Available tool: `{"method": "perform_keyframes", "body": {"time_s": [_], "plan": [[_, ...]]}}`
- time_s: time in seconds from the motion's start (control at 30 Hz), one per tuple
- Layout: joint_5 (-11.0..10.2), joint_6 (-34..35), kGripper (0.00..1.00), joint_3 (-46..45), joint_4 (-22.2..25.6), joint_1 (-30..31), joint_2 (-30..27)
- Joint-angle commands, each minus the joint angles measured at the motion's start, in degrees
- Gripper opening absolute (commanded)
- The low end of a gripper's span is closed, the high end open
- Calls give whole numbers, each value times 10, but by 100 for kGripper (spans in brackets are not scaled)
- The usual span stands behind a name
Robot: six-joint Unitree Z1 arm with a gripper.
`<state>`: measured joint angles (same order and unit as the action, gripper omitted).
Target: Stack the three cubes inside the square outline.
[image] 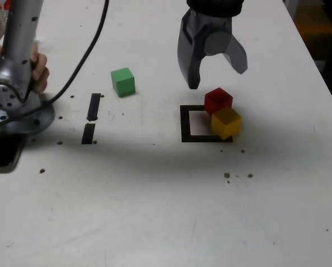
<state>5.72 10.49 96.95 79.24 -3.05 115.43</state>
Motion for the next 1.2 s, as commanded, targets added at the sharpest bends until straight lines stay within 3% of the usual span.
{"method": "perform_keyframes", "body": {"time_s": [0.0, 0.33, 0.93, 1.17], "plan": [[3, 8, 86, -1, 0, -5, 4], [11, 23, 87, -2, -40, -42, 46], [9, 23, 87, -18, -45, -52, 86], [18, 23, 87, -12, -49, -46, 98]]}}
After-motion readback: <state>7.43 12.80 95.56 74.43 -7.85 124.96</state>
